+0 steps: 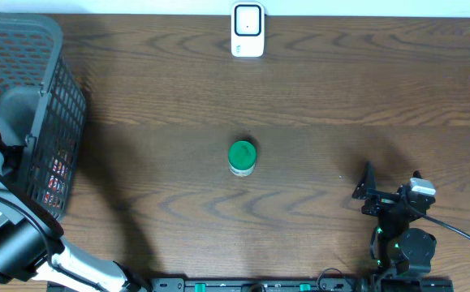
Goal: Scan the item barcode
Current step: 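Reach the left gripper back into the basket and grasp a small orange box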
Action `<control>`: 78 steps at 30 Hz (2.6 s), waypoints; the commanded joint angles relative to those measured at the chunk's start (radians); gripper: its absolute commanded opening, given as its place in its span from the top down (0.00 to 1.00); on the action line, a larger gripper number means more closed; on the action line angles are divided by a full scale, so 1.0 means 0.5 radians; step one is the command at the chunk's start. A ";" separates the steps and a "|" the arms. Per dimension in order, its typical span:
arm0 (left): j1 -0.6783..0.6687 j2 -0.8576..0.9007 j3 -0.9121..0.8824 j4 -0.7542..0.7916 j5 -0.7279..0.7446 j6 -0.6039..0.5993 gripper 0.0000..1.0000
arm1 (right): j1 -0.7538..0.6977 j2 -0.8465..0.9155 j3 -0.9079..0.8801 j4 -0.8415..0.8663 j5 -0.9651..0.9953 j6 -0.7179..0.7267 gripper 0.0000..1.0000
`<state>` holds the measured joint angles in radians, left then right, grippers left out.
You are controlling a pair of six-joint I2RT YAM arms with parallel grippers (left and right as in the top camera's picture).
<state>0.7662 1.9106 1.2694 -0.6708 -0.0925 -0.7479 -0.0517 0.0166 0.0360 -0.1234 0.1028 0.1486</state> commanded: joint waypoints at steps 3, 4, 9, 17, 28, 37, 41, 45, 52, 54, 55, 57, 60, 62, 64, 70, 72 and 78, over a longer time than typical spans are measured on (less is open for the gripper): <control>-0.011 0.100 -0.041 -0.038 0.030 0.080 0.01 | -0.002 -0.018 -0.008 -0.001 -0.006 -0.016 0.01; -0.011 0.084 -0.034 -0.050 0.030 0.081 0.02 | -0.002 -0.018 -0.008 -0.001 -0.006 -0.016 0.01; -0.011 -0.073 0.021 -0.085 0.066 0.188 0.34 | -0.002 -0.018 -0.008 -0.002 -0.006 -0.016 0.01; -0.011 -0.404 0.025 -0.122 0.065 0.200 0.56 | -0.002 -0.018 -0.008 -0.002 -0.006 -0.016 0.01; -0.011 -0.669 0.021 -0.217 0.059 0.200 0.09 | -0.002 -0.018 -0.008 -0.002 -0.006 -0.016 0.01; -0.011 -0.494 0.018 -0.208 0.058 0.200 0.02 | -0.002 -0.018 -0.008 -0.001 -0.006 -0.016 0.01; -0.011 -0.291 0.018 -0.164 0.069 0.200 0.02 | -0.002 -0.018 -0.008 -0.002 -0.006 -0.016 0.01; -0.011 -0.107 0.018 -0.074 0.182 0.200 0.01 | -0.002 -0.018 -0.008 -0.001 -0.006 -0.016 0.01; -0.011 -0.073 0.018 0.011 0.216 0.201 0.50 | -0.002 -0.018 -0.008 -0.002 -0.006 -0.016 0.01; -0.011 -0.078 0.018 -0.012 0.216 0.201 0.65 | -0.002 -0.018 -0.008 -0.001 -0.006 -0.016 0.01; -0.011 -0.085 0.018 -0.029 0.216 0.201 0.71 | -0.002 -0.018 -0.008 -0.002 -0.006 -0.016 0.01; -0.011 -0.114 0.019 -0.063 0.217 0.201 0.76 | -0.002 -0.018 -0.008 -0.002 -0.006 -0.016 0.01; -0.011 -0.212 0.031 -0.126 0.217 0.201 0.76 | -0.002 -0.018 -0.008 -0.002 -0.006 -0.016 0.01; -0.011 -0.330 0.056 -0.179 0.217 0.201 0.76 | -0.002 -0.018 -0.008 -0.001 -0.006 -0.016 0.01; -0.011 -0.489 0.091 -0.227 0.217 0.201 0.74 | -0.002 -0.018 -0.008 -0.002 -0.006 -0.016 0.01; -0.008 -1.093 0.294 -0.360 0.388 0.200 0.71 | -0.002 -0.018 -0.008 -0.002 -0.006 -0.016 0.01; -0.008 -1.280 0.328 -0.359 0.518 0.173 0.71 | -0.002 -0.018 -0.008 -0.001 -0.006 -0.016 0.01; -0.105 -1.748 0.331 -0.489 1.209 0.080 0.70 | -0.002 -0.016 -0.008 -0.002 -0.006 -0.016 0.01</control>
<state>0.7544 1.0851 1.4384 -0.8700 0.2695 -0.6849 -0.0517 0.0166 0.0360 -0.1234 0.1020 0.1486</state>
